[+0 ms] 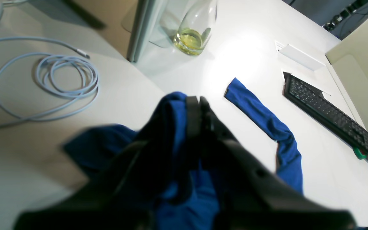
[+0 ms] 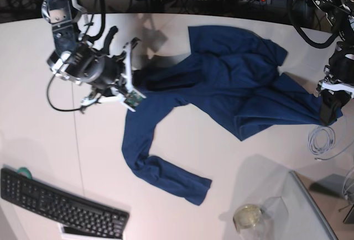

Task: Layout the t-shirt on the table in an organized manner, then fold the t-shirt properly
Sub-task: 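Pull the shirt with the right gripper away from the left gripper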

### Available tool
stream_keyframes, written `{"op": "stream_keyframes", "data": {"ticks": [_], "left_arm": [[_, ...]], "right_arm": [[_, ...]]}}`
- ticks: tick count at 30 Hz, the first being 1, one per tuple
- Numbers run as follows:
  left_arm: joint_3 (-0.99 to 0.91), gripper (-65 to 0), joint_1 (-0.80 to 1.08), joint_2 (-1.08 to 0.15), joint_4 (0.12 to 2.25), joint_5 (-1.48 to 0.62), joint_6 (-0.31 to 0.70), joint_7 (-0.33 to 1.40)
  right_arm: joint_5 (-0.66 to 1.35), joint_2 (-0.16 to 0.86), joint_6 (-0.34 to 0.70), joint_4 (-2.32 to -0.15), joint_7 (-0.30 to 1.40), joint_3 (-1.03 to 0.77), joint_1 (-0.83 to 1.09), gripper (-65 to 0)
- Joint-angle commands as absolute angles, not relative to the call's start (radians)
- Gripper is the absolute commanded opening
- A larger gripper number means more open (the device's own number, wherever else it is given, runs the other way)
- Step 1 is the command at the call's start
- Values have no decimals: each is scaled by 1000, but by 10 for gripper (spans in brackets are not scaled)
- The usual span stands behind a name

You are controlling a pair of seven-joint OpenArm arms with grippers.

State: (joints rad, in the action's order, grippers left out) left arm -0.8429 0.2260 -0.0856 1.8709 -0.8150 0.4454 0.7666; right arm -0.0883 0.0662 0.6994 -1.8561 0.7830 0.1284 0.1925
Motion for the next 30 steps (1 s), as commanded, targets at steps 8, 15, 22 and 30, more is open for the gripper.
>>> {"op": "stream_keyframes", "data": {"ticks": [8,15,22,30], "left_arm": [[-855,-650,246,-124,1894,-837,455,731],[-855,-650,237,-124,1906,-839,455,730],[-923,-650,182,-125,1911,-837,455,737],[-816,-650,211,-136,1905,-831,453,733]], "right_arm": [[-85,65,698,-1968,776,-292,280,-650],[-85,65,698,-1997,777,-486,231,-650],[-85,108,698,-1975,871,-544,122,-650],[-90,168,698,-1406,823,-426,-193,-650]]}}
